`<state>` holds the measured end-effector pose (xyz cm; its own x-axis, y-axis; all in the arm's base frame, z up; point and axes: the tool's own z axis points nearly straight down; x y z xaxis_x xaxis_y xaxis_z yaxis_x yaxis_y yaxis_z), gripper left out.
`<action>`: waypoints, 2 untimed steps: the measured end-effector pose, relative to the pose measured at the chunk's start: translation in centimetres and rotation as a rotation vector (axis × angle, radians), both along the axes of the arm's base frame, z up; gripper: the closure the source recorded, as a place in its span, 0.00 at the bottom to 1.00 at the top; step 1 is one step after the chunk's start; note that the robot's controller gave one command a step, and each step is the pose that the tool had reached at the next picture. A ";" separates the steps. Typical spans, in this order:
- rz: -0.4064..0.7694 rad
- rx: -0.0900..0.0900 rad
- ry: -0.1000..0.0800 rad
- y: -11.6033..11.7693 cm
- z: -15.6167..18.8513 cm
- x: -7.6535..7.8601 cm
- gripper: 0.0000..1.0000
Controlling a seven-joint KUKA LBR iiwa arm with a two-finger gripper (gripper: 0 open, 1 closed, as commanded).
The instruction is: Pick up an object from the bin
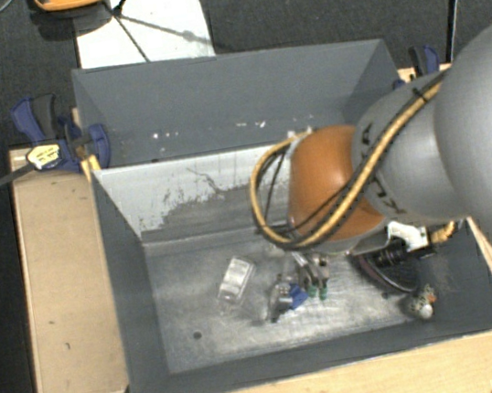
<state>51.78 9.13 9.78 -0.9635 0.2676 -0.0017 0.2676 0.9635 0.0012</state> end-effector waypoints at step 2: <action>-0.009 0.000 -0.003 -4.3 -1.9 0.2 1.00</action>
Offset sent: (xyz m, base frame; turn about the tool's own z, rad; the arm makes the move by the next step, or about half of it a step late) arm 0.0002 -0.0433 -0.0203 0.0049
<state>51.97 4.79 7.89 -0.9610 0.2766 -0.0043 0.2766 0.9610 0.0020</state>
